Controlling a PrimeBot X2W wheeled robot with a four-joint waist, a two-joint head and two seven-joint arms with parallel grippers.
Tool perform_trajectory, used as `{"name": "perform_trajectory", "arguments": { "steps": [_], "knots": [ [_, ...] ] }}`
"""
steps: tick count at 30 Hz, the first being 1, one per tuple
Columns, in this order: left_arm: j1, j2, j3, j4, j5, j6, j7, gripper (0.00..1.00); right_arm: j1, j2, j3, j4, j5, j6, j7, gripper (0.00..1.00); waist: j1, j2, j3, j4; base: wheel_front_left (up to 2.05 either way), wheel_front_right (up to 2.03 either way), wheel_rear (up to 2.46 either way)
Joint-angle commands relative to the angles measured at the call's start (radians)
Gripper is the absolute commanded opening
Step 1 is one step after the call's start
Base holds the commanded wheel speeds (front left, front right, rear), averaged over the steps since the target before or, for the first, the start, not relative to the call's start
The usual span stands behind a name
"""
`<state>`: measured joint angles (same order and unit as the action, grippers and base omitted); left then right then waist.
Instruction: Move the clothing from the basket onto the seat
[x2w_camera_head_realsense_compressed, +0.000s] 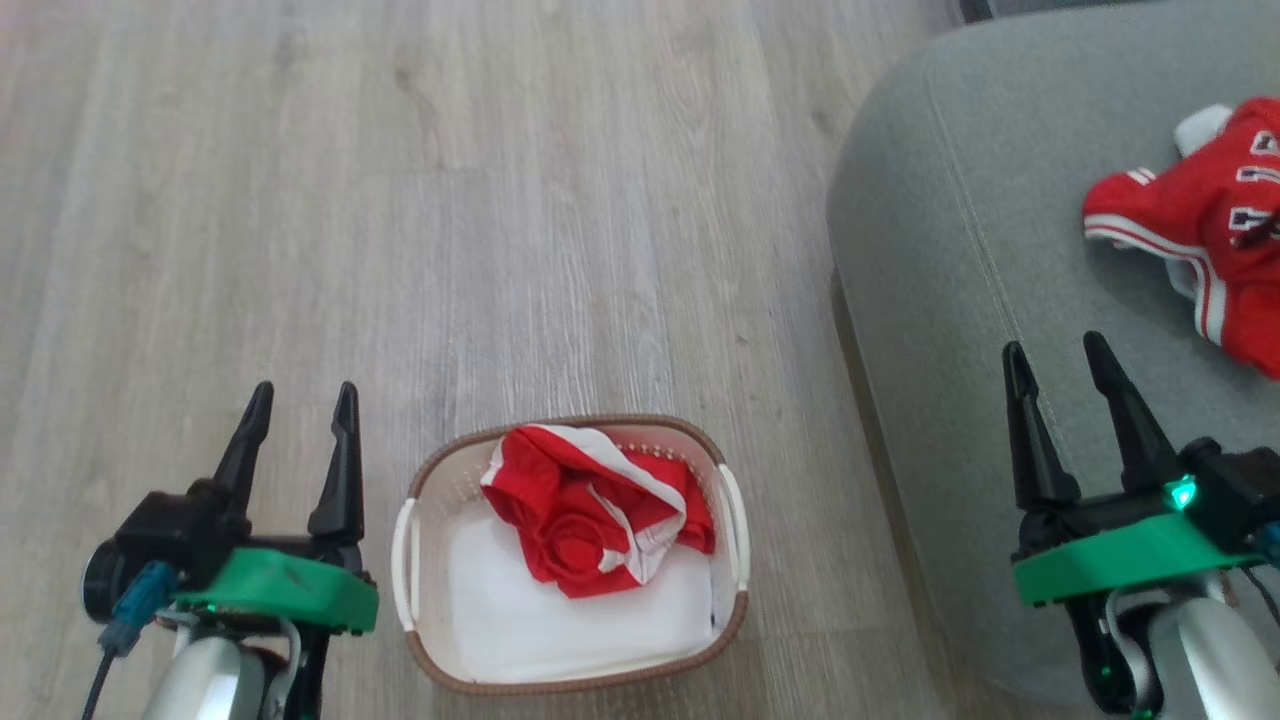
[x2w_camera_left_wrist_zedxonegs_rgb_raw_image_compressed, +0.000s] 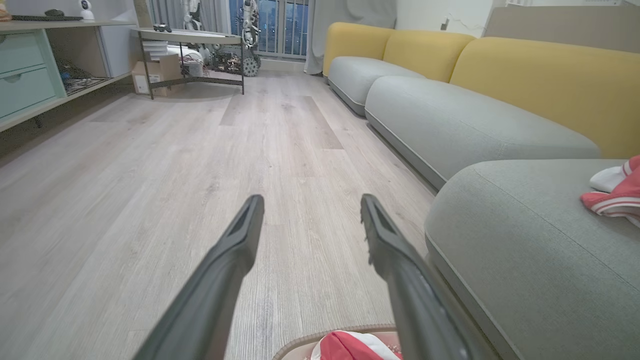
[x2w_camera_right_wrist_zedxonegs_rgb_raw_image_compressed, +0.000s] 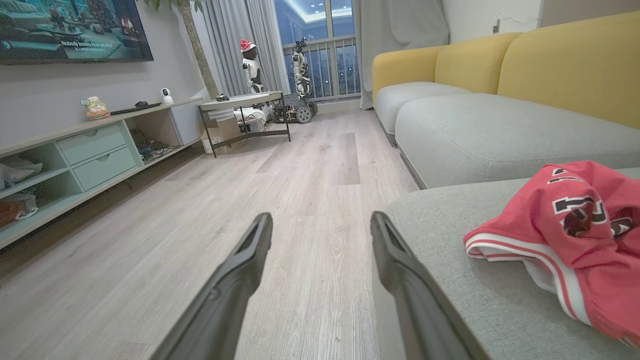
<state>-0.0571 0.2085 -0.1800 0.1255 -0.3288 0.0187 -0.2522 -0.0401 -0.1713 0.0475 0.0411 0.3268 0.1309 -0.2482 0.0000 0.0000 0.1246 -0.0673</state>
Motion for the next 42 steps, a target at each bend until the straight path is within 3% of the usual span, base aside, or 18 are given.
{"name": "perform_trajectory", "arguments": {
  "steps": [1,15,26,42],
  "knots": [
    [-0.057,0.006,0.041,-0.016,0.007,-0.007,-0.010,1.00,-0.046,-0.022,0.020,-0.035,-0.003,0.000,-0.011,1.00,0.0000,0.0000,0.033,-0.021,0.00,0.00,0.00],
    [-0.179,0.005,0.000,0.118,0.012,-0.064,-0.004,1.00,-0.133,0.003,0.020,-0.053,-0.013,0.000,-0.013,1.00,0.0000,0.0000,0.195,-0.069,0.00,0.00,0.00],
    [-0.338,0.002,-0.076,0.357,0.012,-0.120,0.014,1.00,-0.237,0.026,0.014,-0.088,-0.026,0.000,-0.013,1.00,0.0000,0.0000,0.345,-0.109,0.00,0.00,0.00],
    [-0.573,-0.003,-0.192,0.683,-0.020,-0.148,0.068,1.00,-0.352,0.068,-0.015,-0.196,-0.038,0.000,-0.013,1.00,0.0000,0.0000,0.579,-0.182,0.00,0.00,0.00]
  ]
}}
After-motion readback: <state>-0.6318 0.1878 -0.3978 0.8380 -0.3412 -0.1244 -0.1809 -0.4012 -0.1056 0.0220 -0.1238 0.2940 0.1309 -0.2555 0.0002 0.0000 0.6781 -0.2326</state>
